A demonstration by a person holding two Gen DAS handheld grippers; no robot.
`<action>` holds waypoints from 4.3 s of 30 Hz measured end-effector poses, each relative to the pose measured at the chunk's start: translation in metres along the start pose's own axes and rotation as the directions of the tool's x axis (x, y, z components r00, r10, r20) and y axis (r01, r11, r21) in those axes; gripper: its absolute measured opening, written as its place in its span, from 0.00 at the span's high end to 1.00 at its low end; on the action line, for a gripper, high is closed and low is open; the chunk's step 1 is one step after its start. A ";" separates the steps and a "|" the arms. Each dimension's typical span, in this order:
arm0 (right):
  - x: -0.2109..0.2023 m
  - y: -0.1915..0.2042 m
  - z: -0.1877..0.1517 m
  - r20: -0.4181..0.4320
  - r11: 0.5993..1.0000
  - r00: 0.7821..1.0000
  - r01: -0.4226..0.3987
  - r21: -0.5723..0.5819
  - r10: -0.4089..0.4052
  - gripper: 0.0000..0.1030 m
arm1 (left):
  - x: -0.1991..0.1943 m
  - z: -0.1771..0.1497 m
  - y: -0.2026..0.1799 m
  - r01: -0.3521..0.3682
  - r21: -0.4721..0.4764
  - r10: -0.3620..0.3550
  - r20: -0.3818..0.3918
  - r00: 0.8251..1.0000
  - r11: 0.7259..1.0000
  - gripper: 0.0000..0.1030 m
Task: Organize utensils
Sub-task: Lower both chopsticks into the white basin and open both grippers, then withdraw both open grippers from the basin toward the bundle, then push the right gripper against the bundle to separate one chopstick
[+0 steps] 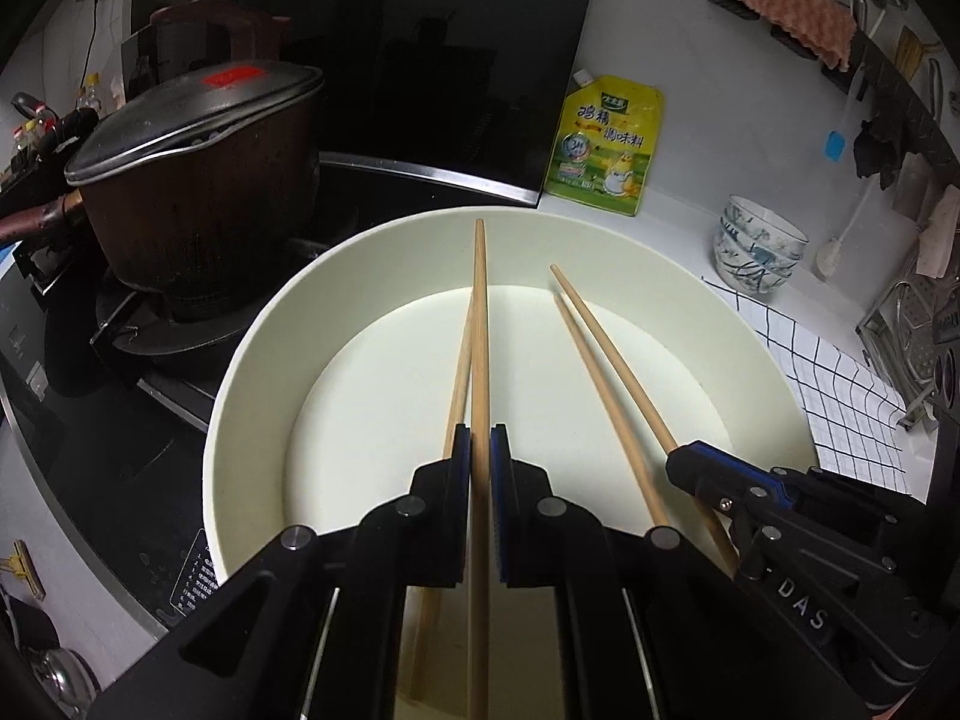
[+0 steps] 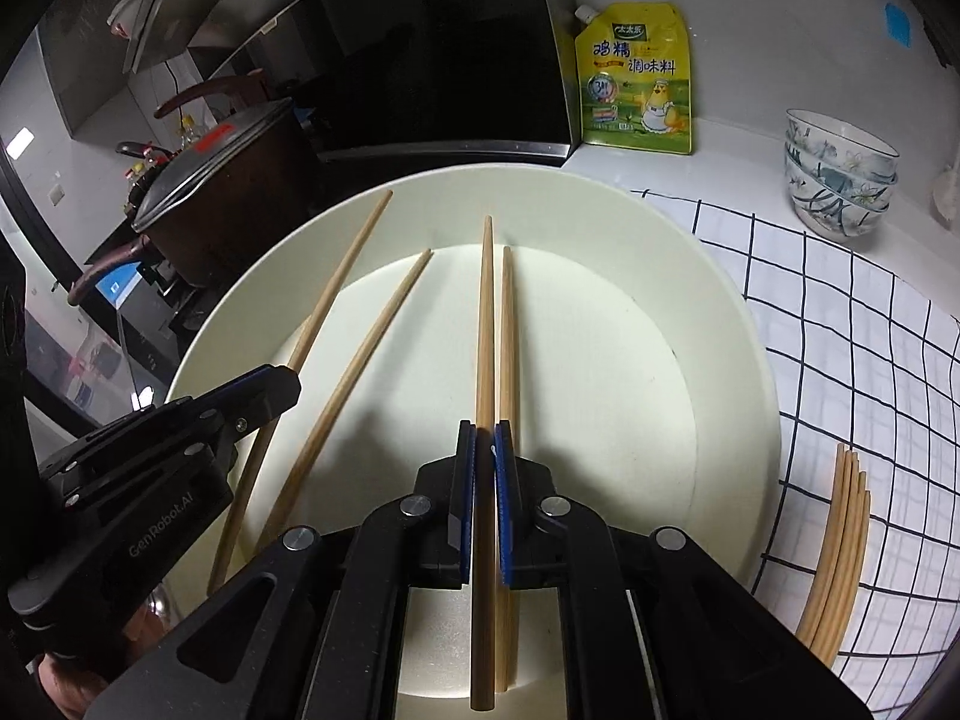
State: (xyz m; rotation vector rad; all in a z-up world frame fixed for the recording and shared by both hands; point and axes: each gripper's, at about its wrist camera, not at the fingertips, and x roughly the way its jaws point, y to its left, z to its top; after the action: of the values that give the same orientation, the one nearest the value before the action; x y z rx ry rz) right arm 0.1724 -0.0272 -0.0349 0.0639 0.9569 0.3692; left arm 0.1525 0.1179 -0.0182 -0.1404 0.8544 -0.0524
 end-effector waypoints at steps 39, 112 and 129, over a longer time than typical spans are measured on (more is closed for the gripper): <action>-0.106 -0.021 -0.053 0.173 0.998 0.984 0.030 0.053 -0.039 0.70 | -0.068 -0.038 -0.025 -0.022 -0.002 0.022 0.071 0.997 1.000 0.34; -0.103 -0.181 -0.166 -0.008 0.938 0.945 0.326 0.118 -0.328 0.50 | -0.029 -0.133 -0.190 0.099 0.247 -0.086 -0.063 0.994 0.964 0.14; -0.115 -0.199 -0.174 0.014 0.944 0.956 0.287 0.162 -0.293 0.50 | 0.010 -0.133 -0.204 -0.017 0.237 0.039 -0.091 0.995 0.971 0.14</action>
State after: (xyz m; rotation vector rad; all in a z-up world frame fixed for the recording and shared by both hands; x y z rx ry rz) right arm 0.0276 -0.2706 -0.0885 0.0729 0.9407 0.0190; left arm 0.0610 -0.0987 -0.0826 0.0982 0.9381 -0.1341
